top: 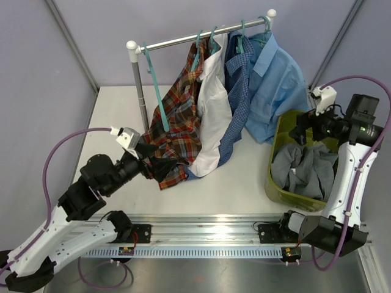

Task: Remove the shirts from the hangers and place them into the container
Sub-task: Place the shirt into the basket, then grab a hanger with a shirt on it with the left arm

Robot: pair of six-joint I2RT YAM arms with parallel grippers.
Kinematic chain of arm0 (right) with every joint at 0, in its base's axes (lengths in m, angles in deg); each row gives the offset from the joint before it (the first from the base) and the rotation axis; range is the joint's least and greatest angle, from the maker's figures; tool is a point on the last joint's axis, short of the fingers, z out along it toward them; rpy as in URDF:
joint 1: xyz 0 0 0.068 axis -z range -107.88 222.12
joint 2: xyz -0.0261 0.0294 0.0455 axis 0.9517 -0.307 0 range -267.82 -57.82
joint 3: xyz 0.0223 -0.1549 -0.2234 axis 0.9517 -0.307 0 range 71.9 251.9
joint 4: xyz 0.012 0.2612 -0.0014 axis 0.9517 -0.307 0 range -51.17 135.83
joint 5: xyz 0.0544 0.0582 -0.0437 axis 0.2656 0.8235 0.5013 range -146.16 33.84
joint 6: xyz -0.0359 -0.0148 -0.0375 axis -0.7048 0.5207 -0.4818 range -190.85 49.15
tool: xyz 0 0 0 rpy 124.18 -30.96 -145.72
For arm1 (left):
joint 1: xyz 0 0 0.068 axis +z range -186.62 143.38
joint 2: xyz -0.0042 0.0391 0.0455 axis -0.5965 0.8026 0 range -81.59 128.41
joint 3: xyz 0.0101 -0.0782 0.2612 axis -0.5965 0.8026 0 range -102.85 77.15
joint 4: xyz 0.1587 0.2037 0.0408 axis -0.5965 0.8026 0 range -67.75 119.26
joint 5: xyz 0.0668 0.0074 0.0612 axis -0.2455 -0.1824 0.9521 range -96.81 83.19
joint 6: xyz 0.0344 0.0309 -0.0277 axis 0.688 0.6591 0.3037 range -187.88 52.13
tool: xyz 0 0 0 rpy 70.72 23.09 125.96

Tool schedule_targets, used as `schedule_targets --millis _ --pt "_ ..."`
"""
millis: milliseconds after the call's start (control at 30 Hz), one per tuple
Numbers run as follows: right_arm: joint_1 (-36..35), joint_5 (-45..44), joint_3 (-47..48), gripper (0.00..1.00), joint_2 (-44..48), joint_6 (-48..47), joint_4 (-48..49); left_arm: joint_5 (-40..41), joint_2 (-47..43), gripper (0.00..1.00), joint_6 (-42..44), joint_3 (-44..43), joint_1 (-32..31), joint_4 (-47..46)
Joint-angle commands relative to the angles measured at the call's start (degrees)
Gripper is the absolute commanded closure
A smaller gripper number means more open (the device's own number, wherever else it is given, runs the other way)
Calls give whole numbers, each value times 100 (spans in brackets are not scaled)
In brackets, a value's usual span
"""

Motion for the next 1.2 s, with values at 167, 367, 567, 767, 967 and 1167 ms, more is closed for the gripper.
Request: schedule_targets --millis 167,367,567,767,967,1167 --pt "-1040 3130 -671 1 -34 1008 344 -206 1907 1 253 -2152 -2 -391" --pt "-1049 3502 -1348 1 -211 1202 881 461 3333 6 692 -4224 7 39" --pt "-1040 3442 -2359 1 342 1536 1655 1173 5038 19 1079 -6186 15 1155" --pt "-1040 3353 -2448 1 536 1458 1700 1332 5689 20 1317 -6636 400 1024" --pt "-1040 3300 -2448 1 545 1202 1480 884 6269 24 1491 -6971 894 875" --pt "-1040 3221 -2430 1 598 1149 1436 559 6639 24 1273 -7094 1315 1226"
